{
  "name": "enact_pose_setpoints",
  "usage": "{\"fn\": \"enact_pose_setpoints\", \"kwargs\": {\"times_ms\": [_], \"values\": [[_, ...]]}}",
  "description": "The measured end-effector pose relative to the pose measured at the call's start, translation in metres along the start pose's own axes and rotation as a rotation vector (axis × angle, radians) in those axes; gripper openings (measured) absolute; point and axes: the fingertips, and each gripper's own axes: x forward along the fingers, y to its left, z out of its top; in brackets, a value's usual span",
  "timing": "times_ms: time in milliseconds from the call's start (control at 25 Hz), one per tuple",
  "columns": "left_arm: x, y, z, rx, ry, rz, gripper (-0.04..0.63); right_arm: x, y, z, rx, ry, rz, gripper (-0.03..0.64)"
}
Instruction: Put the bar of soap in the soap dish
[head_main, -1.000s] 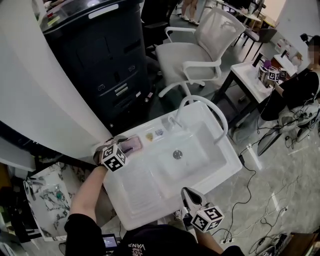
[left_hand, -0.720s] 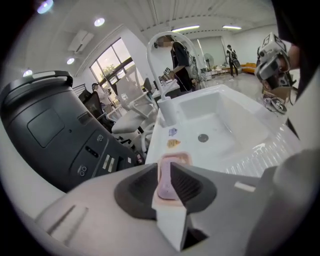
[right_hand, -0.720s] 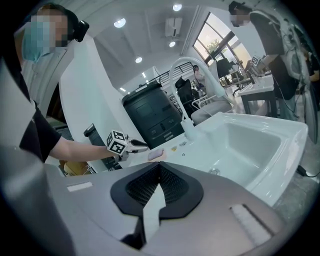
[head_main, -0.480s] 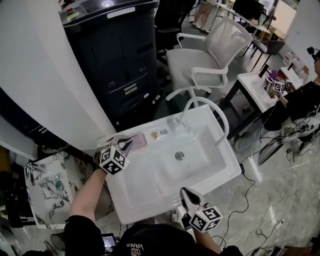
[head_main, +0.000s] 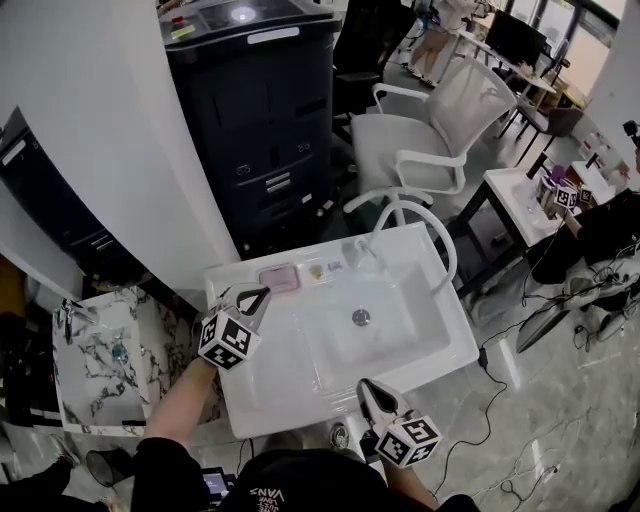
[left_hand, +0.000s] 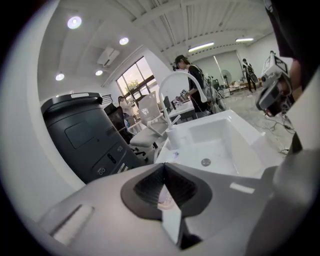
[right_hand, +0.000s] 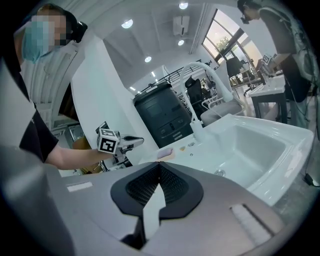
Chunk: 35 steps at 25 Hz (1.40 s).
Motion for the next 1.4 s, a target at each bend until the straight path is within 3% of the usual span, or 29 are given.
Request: {"fn": "enact_pose_setpoints", "kwargs": {"times_ms": [600,1400], "values": [[-0.093,-0.039,0.032,-0.198,-0.158,0.193,0.052,-0.01,0.018,0.005,-0.063,0.027,0.148,-0.002],[-0.167,-0.129,0.041,-0.414,-0.217,0.365,0.052,-0.033,0.02,0.008,-0.14,0.067,0.271,-0.002]]}}
